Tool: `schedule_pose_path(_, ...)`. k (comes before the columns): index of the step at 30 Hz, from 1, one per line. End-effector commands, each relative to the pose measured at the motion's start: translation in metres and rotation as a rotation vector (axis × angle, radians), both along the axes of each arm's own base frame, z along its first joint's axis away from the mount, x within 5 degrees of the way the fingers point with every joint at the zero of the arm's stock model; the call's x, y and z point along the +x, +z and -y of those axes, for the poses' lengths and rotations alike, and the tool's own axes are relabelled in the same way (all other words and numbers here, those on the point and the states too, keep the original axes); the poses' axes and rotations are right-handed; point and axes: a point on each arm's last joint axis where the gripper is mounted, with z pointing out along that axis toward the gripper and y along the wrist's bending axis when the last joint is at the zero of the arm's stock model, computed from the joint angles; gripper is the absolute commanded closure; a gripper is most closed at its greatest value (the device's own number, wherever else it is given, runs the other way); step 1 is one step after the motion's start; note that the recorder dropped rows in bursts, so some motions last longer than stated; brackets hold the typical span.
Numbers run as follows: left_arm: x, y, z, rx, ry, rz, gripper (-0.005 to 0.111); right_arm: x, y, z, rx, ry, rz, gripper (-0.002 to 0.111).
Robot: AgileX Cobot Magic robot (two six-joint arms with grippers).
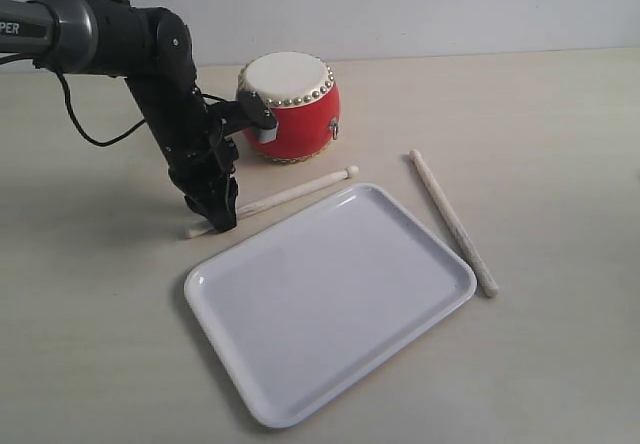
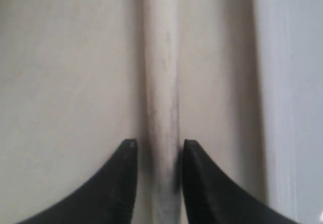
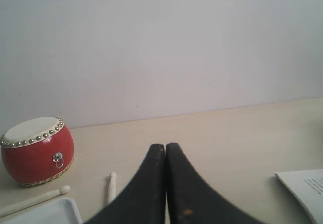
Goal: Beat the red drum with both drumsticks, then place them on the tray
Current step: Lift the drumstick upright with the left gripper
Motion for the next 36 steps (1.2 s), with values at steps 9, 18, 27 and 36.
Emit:
schedule_pose_path(9,-0.008,0.015,0.001,-0.021,0.015,-0.062,0.107,0.0,-0.001,0.0,-0.006,-0.006,0.006,0.108)
schedule_pose_path(18,-0.001,0.078,-0.025,-0.108,0.201,0.041,0.107,0.0,-0.001,0.0,-0.006,-0.006,0.006,0.108)
schedule_pose_path(27,-0.047,0.101,-0.069,-0.333,0.381,0.118,0.107,0.0,-0.001,0.0,-0.006,-0.006,0.006,0.108)
schedule_pose_path(36,-0.125,0.093,-0.096,-0.485,0.709,0.243,0.107,0.0,-0.001,0.0,-0.006,-0.006,0.006,0.108)
